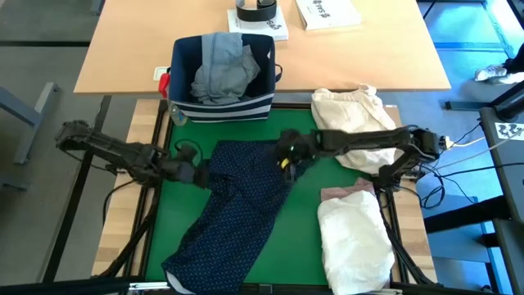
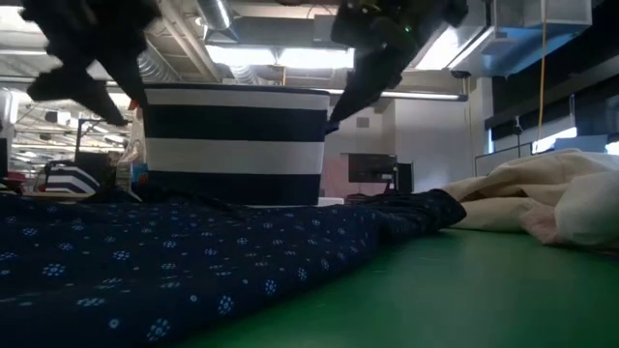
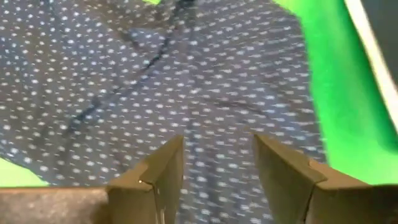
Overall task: Fold laundry
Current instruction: Fold the blue polo shirt
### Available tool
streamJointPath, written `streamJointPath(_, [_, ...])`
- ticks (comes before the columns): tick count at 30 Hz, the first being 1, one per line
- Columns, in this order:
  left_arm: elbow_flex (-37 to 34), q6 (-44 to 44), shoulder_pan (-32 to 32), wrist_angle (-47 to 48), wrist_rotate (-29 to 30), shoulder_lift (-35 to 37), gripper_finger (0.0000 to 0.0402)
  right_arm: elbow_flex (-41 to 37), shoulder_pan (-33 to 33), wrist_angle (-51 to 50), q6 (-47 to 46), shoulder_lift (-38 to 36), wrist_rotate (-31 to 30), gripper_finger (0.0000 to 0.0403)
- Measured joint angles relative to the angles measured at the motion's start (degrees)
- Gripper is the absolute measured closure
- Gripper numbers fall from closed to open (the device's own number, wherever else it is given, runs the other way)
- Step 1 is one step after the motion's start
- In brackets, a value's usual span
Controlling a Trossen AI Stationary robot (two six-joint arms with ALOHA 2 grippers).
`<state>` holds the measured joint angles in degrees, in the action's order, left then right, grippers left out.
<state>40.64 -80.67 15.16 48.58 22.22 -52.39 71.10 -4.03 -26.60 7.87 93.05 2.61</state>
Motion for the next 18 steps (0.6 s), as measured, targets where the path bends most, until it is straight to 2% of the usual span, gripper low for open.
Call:
streamJointPath(4, [-2.51,-4.33,-6.73,-0.07,-0.99,-1.75,0.0166,-1.65,-5.39,0.39,3.50,-0.37,4.05,0.0210])
streamJointPath(9, [-6.25,-4.76,-13.70,-2.05,-3.60,-4.46,0.0166,-3.97,-10.06,3.41,4.76,0.18,9.44,0.0210])
streamJointPath(13, [-10.19,-2.34,-17.94,-8.84,-6.68,-5.81,0.0173,-5.64,-11.55,4.72,5.69,0.20,13.57,0.0210])
streamJointPath(18, [-16.08,2.49,-22.19,-18.10,-7.68,-6.52,0.0174,-6.15,-11.87,5.18,8.95,0.20,13.95,0.0210])
